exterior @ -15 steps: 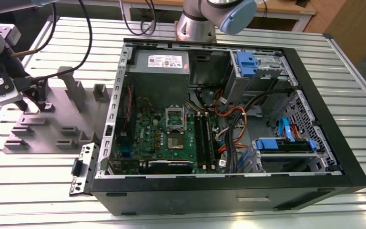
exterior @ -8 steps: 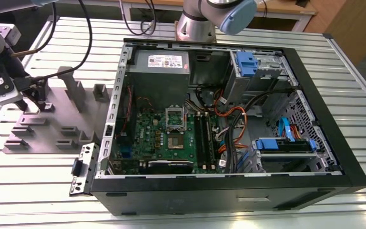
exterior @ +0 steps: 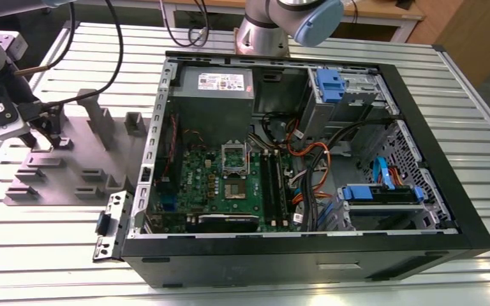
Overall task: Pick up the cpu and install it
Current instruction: 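Pick up the cpu and move it towards the insertion slot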
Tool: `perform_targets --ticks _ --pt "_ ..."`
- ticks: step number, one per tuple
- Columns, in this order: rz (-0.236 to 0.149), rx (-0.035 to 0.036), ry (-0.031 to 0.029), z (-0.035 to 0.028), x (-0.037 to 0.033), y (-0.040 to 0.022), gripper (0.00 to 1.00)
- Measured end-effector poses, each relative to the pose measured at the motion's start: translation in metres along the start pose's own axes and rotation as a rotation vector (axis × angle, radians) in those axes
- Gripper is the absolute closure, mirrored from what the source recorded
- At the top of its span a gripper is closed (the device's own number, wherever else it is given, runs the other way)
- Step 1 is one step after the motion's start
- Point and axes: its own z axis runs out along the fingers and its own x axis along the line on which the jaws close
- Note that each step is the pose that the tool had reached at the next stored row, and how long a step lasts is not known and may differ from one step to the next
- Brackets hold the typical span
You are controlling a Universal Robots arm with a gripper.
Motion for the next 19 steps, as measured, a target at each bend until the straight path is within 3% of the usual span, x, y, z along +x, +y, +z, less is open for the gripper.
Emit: perform_targets --ticks 3,5,19 --pt "0.000 0.0000 0.0000 -0.0001 0.0000 0.0000 0.53" --pt "0.000 0.0001 0.0000 -0.0166 -0.0001 0.0007 0.53" --pt "0.000 0.0001 0.0000 -0.0211 -0.0002 0.0009 0.53"
